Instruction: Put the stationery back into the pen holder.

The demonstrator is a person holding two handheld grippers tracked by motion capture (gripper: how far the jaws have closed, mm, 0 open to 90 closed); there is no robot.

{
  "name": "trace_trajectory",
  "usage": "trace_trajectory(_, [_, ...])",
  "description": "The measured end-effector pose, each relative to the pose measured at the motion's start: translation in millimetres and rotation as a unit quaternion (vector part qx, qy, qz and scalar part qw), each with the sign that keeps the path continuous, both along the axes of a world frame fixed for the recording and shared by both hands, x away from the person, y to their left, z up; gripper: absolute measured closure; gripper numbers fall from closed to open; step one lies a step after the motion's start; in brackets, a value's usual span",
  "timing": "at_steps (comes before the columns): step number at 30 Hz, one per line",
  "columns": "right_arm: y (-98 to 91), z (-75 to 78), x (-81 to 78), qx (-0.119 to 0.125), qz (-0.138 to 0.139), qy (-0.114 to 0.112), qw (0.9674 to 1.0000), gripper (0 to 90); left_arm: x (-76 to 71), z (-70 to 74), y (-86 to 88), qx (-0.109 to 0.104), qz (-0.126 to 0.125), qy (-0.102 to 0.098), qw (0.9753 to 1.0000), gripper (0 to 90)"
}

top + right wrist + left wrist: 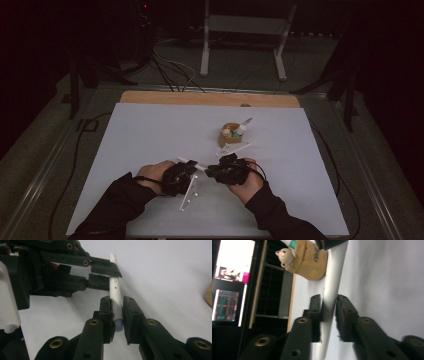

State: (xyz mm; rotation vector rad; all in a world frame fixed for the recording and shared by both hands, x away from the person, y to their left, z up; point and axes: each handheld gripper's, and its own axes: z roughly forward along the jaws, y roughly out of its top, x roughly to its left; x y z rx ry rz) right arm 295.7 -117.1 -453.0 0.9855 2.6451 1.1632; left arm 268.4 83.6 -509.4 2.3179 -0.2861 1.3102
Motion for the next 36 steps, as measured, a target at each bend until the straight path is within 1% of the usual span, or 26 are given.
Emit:
trace_trajectory(2, [0.0,0.4,0.3,0.001,-0.001,-0.002,1.0000,78.4,-0.1,-1.0,-0.1,0.007,-0.004,0.002,1.0000,78.6])
trace_trajectory(3, [-0.1,0.9,0.5,0.001,-0.001,-0.001,1.0000,78.3,0.0,-1.3,0.0,0.007,-0.005,-0.002,1.0000,78.8])
trace_trajectory(4, [0.2,1.1,0.5,0.001,-0.001,-0.003,1.0000,78.0,0.5,-0.8,0.6,0.006,-0.005,0.003,1.0000,79.1])
trace_trajectory(5, [0.2,1.3,0.2,0.006,-0.003,-0.002,1.0000,77.3,1.1,-0.5,1.2,-0.002,-0.005,0.005,1.0000,79.2])
trace_trajectory(6, [-0.3,1.5,0.2,0.011,-0.002,-0.004,0.9999,74.3,1.9,0.5,1.8,-0.002,-0.002,0.005,1.0000,79.3])
trace_trajectory(7, [-0.8,1.9,0.2,0.019,-0.001,-0.006,0.9998,64.6,2.9,1.2,2.6,-0.005,-0.001,0.018,0.9998,79.4])
trace_trajectory(9, [-2.9,4.1,0.1,0.033,-0.006,-0.016,0.9993,58.5,5.2,3.2,4.8,-0.021,0.004,0.032,0.9993,79.4])
trace_trajectory(10, [-4.0,5.8,-0.4,0.041,-0.009,-0.019,0.9989,53.3,6.7,4.5,6.0,-0.023,0.007,0.039,0.9990,79.5])
trace_trajectory(11, [-5.6,7.4,-0.6,0.050,-0.013,-0.025,0.9984,48.7,7.9,5.8,7.5,-0.032,0.009,0.045,0.9985,79.5])
trace_trajectory(12, [-7.1,9.0,-1.0,0.054,-0.014,-0.031,0.9980,47.0,9.2,7.3,9.1,-0.041,0.012,0.052,0.9977,79.5])
trace_trajectory(13, [-8.7,10.7,-1.5,0.057,-0.016,-0.036,0.9976,43.0,10.3,8.6,10.2,-0.045,0.017,0.056,0.9973,79.5])
trace_trajectory(17, [-15.7,15.3,-2.0,0.075,-0.028,-0.052,0.9954,33.3,12.7,12.1,13.9,-0.058,0.027,0.059,0.9962,79.5])
trace_trajectory(19, [-18.7,16.4,-1.7,0.081,-0.034,-0.053,0.9947,30.7,14.5,13.9,15.6,-0.074,0.030,0.069,0.9944,79.5])
trace_trajectory(20, [-20.3,16.7,-1.8,0.083,-0.038,-0.055,0.9943,29.4,15.4,15.0,16.7,-0.077,0.032,0.073,0.9938,79.5])
trace_trajectory(21, [-21.7,16.7,-1.9,0.087,-0.041,-0.055,0.9938,28.2,16.3,15.1,17.3,-0.089,0.033,0.079,0.9923,79.5])
trace_trajectory(23, [-24.5,16.6,-1.9,0.091,-0.044,-0.056,0.9933,25.2,17.5,16.3,18.8,-0.101,0.038,0.087,0.9904,79.5])
trace_trajectory(25, [-27.0,16.0,-2.0,0.095,-0.047,-0.055,0.9928,22.2,19.0,18.6,20.5,-0.113,0.040,0.100,0.9878,79.5])
trace_trajectory(26, [-28.5,15.6,-2.0,0.097,-0.046,-0.052,0.9929,19.6,19.8,19.7,21.3,-0.117,0.042,0.106,0.9865,79.5])
trace_trajectory(27, [-30.1,14.7,-2.3,0.098,-0.043,-0.054,0.9927,18.3,20.4,20.6,21.8,-0.119,0.043,0.108,0.9860,79.5])
trace_trajectory(29, [-32.3,13.2,-3.1,0.099,-0.036,-0.054,0.9930,14.2,21.4,22.4,22.9,-0.127,0.048,0.115,0.9841,79.5])
trace_trajectory(30, [-33.5,12.3,-3.5,0.100,-0.033,-0.054,0.9930,14.6,21.7,23.0,23.2,-0.128,0.050,0.117,0.9835,79.5])
trace_trajectory(31, [-34.4,11.3,-3.7,0.095,-0.033,-0.056,0.9934,14.5,22.3,24.2,23.8,-0.139,0.053,0.128,0.9806,79.5])
trace_trajectory(32, [-35.7,9.7,-3.8,0.093,-0.035,-0.057,0.9934,14.5,22.9,24.9,24.3,-0.145,0.053,0.133,0.9791,79.5])
trace_trajectory(33, [-35.7,9.7,-3.8,0.093,-0.035,-0.057,0.9934,14.5,22.9,24.9,24.3,-0.145,0.053,0.133,0.9791,79.5])
trace_trajectory(34, [-36.7,8.9,-3.9,0.093,-0.036,-0.056,0.9934,14.5,24.3,28.0,26.0,-0.161,0.056,0.151,0.9737,79.5])
trace_trajectory(36, [-40.3,5.5,-5.1,0.090,-0.035,-0.060,0.9935,13.6,25.1,29.9,26.8,-0.176,0.058,0.168,0.9683,79.5])
